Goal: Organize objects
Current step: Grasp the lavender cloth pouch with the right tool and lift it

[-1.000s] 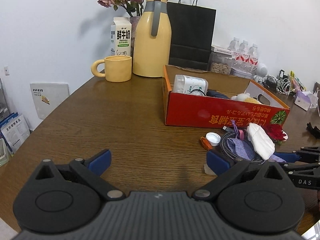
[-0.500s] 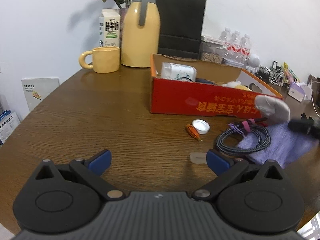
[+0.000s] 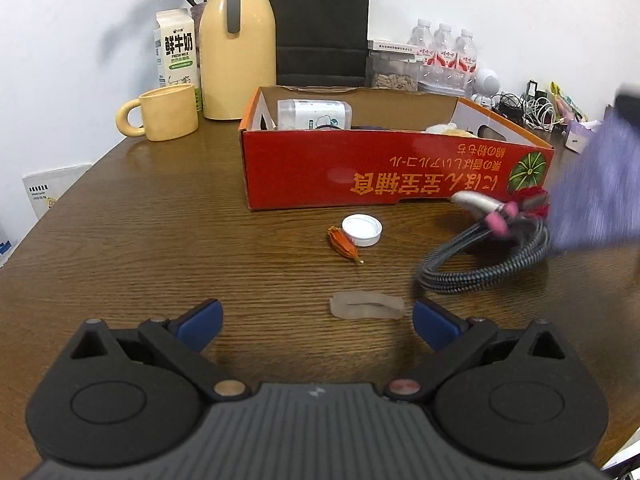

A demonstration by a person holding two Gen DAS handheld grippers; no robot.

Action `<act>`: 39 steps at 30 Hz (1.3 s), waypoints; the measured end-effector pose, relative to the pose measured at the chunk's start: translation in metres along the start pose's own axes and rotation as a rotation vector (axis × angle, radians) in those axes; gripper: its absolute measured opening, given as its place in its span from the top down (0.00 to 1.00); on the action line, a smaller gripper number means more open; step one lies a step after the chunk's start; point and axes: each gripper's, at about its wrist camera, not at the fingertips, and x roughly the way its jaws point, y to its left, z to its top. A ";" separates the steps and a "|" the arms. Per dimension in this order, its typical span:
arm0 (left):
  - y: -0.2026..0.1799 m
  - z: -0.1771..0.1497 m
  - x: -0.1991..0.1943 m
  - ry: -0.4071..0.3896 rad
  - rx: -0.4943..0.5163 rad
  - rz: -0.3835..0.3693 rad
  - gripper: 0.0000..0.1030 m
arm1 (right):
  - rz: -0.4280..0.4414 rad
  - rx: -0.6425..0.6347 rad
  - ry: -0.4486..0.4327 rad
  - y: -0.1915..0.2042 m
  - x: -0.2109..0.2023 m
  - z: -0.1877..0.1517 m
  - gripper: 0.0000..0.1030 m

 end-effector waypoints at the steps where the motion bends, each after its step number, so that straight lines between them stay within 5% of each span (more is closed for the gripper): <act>1: -0.001 0.000 0.001 -0.001 0.001 0.000 0.00 | -0.003 -0.003 -0.029 0.000 -0.004 0.006 0.97; 6: -0.006 0.000 0.003 -0.003 0.013 0.000 0.00 | -0.013 0.001 -0.090 -0.003 -0.007 0.018 0.97; 17: -0.007 0.000 0.005 -0.012 0.033 0.001 0.00 | -0.065 0.076 0.127 -0.022 0.044 -0.053 0.97; 25: -0.009 0.000 0.009 -0.023 0.050 -0.034 0.30 | -0.091 0.022 0.216 -0.018 0.044 -0.075 0.87; 27: -0.011 -0.001 0.006 -0.032 0.059 -0.052 0.50 | -0.094 0.024 0.236 -0.020 0.045 -0.078 0.78; 29: -0.013 -0.001 0.002 -0.038 0.059 -0.079 0.68 | -0.101 0.023 0.245 -0.022 0.045 -0.081 0.49; 32: -0.017 -0.001 -0.004 -0.068 0.075 -0.060 0.91 | -0.107 0.015 0.244 -0.023 0.043 -0.081 0.35; 35: -0.015 0.001 -0.009 -0.083 0.061 -0.060 0.92 | -0.107 -0.010 0.262 -0.023 0.045 -0.081 0.08; 39: -0.013 0.003 -0.014 -0.098 0.050 -0.052 0.93 | -0.085 -0.016 0.306 -0.023 0.056 -0.080 0.03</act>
